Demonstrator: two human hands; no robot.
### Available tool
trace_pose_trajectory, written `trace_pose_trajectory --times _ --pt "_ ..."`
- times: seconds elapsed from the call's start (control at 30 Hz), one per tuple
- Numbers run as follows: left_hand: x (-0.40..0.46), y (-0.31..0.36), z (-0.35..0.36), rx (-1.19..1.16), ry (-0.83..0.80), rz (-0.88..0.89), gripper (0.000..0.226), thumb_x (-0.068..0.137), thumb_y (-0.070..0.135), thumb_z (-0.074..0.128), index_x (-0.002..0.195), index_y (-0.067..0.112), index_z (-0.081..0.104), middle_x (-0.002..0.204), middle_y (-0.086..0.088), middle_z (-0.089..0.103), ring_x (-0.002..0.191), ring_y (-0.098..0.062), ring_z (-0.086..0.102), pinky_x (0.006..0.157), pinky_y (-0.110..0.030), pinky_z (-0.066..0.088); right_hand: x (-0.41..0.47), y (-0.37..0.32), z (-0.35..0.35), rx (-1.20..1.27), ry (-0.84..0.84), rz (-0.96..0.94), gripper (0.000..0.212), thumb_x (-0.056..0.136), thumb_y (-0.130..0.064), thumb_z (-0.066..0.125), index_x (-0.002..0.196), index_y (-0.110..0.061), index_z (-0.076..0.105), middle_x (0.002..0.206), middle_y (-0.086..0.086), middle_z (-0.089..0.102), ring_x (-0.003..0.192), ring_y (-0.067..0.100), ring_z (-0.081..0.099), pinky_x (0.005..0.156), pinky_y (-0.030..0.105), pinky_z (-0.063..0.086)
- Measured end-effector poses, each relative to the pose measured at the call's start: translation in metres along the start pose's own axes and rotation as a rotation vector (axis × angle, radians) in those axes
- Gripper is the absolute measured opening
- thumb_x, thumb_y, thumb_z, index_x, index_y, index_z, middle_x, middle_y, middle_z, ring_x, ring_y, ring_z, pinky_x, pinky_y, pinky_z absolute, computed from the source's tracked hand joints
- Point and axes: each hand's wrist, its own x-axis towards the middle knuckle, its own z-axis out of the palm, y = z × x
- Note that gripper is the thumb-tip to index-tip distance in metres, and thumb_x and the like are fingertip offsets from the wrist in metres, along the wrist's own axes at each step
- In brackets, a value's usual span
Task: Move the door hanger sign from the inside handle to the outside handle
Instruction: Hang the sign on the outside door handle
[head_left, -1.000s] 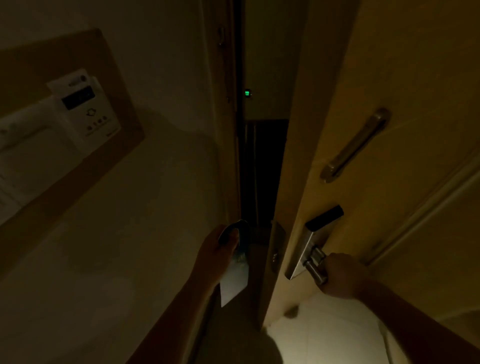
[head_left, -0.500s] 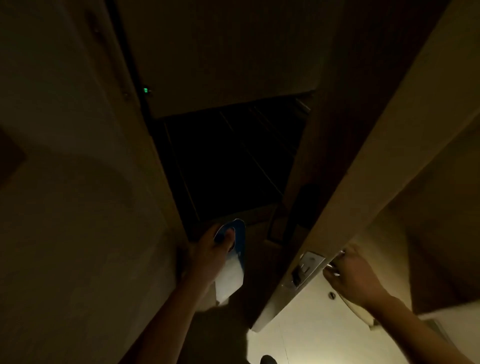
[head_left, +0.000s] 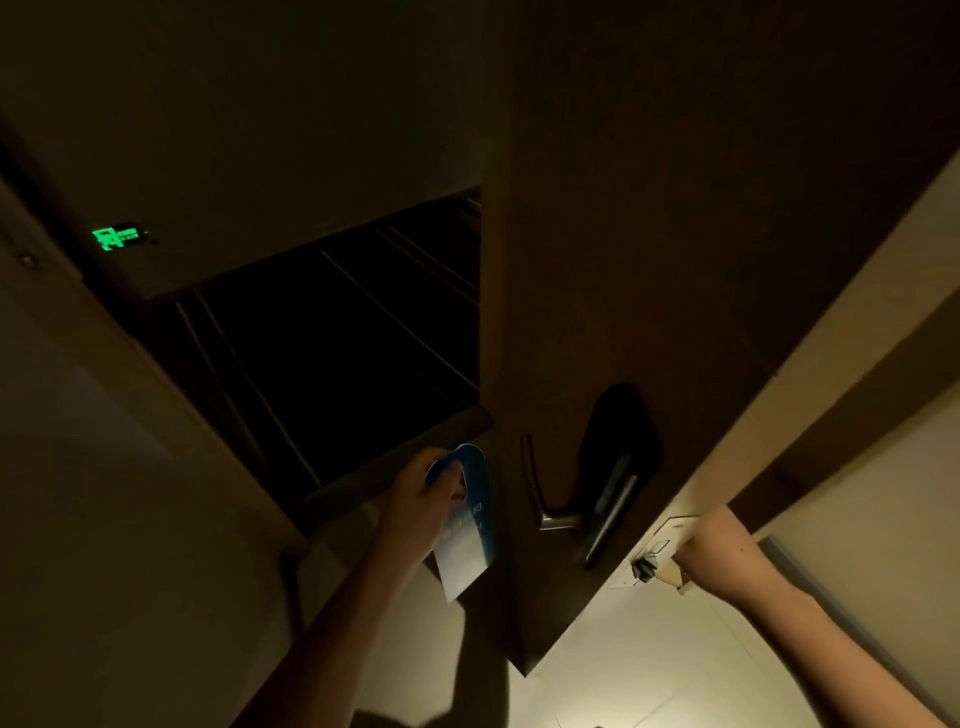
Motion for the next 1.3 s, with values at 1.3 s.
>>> trace_pose_trajectory --times 1.3 --pt "0.105 0.023 0.235 0.177 -0.5 -0.024 0.021 0.097 0.04 0.042 0.093 0.039 0.063 0.103 0.001 0.064 0.103 -0.014 0.061 0.084 -0.025 0.047 -0.019 0.153 -0.085 0.084 -0.01 0.507 0.03 0.081 0.008 0.044 0.088 -0.009 0.068 0.101 0.013 0.064 0.091 0.026 0.06 0.088 0.042 0.052"
